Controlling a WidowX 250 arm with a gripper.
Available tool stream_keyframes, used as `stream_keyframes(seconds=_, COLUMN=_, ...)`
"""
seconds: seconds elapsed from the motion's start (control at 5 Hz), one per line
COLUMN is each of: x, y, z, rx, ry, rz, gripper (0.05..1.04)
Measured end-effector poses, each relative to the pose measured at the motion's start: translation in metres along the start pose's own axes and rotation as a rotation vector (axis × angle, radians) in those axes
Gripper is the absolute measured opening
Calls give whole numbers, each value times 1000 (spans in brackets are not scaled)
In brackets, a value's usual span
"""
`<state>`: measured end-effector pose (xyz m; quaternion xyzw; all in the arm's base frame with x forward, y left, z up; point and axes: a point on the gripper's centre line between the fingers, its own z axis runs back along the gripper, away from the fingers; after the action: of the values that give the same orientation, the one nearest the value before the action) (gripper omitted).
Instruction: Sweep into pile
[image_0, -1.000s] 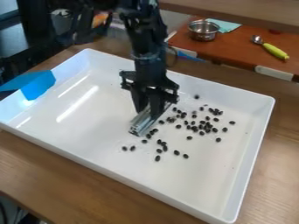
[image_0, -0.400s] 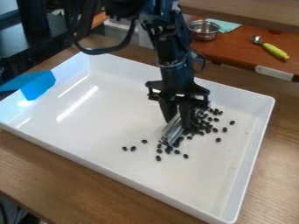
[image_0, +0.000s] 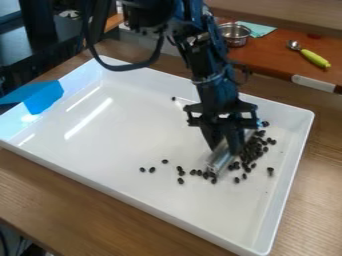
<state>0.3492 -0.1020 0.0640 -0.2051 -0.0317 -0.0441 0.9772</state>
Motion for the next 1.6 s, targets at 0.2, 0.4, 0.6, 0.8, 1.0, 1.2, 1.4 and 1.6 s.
stream_keyframes(seconds=0.2, x=-4, y=-9, z=-1, rx=-34, ry=25, rz=-1, gripper=342)
stream_keyframes(seconds=0.4, x=-6, y=-6, z=6, rx=-42, ry=30, rz=-13, gripper=342)
stream_keyframes(seconds=0.6, x=1, y=10, z=48, rx=-21, ry=-74, rz=-24, gripper=342)
stream_keyframes(seconds=0.8, x=-7, y=39, z=85, rx=47, ry=-161, rz=-48, gripper=342)
stream_keyframes(seconds=1.0, x=-14, y=60, z=101, rx=170, ry=-211, rz=-89, gripper=342)
stream_keyframes(seconds=1.2, x=-29, y=104, z=96, rx=371, ry=-203, rz=2, gripper=342)
stream_keyframes(seconds=1.4, x=-35, y=120, z=90, rx=456, ry=-205, rz=14, gripper=342)
stream_keyframes(seconds=1.6, x=-41, y=127, z=85, rx=482, ry=-190, rz=43, gripper=342)
